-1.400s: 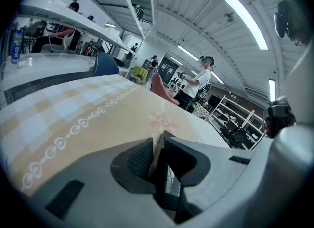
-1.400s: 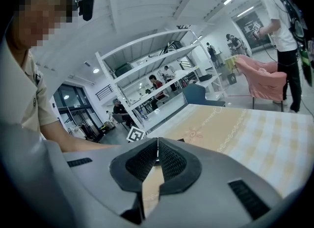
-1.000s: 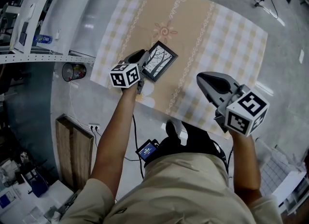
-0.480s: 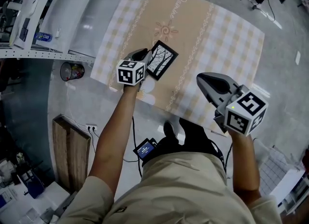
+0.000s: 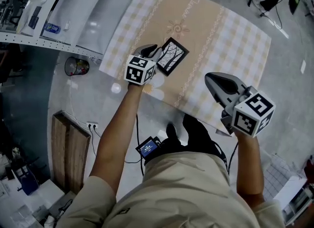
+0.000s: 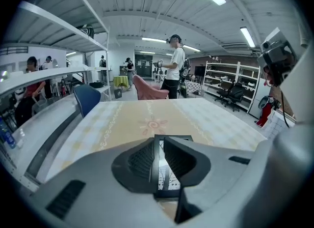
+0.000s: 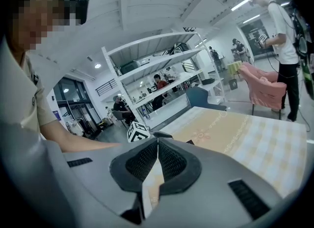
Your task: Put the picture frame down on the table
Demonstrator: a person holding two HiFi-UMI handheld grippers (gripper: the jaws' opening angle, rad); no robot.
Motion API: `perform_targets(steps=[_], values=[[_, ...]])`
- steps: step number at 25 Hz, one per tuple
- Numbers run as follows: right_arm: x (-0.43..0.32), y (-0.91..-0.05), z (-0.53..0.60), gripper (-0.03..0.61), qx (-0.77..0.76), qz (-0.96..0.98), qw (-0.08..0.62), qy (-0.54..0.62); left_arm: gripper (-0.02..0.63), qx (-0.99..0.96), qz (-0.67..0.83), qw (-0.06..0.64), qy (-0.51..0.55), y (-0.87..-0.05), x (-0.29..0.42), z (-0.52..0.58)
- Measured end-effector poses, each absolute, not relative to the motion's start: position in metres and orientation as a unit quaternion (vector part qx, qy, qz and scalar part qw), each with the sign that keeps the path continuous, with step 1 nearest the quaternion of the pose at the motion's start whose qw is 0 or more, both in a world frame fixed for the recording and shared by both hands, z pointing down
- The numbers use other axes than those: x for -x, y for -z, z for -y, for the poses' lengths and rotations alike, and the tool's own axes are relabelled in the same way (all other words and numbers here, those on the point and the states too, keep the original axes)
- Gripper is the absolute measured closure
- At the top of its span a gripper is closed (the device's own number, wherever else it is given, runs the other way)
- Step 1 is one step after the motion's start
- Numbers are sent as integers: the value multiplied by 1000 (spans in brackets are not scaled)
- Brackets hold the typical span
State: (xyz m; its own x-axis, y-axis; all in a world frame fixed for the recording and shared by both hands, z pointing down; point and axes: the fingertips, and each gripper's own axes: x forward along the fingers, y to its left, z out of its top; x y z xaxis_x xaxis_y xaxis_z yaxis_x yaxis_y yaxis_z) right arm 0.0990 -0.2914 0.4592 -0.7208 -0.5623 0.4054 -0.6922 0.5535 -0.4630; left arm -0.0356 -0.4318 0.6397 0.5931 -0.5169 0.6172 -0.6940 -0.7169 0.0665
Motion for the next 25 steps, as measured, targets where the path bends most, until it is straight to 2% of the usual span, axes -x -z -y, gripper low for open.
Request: perform_targets(steps=[7,25], values=[[-84,-433,272,575,-360,882,103,-287,543,-891,356,118,-256,-573,54,411],[-59,-298,187,577,-365,914,49,-171,545,-928,360,-3,-95,-301,121,262]])
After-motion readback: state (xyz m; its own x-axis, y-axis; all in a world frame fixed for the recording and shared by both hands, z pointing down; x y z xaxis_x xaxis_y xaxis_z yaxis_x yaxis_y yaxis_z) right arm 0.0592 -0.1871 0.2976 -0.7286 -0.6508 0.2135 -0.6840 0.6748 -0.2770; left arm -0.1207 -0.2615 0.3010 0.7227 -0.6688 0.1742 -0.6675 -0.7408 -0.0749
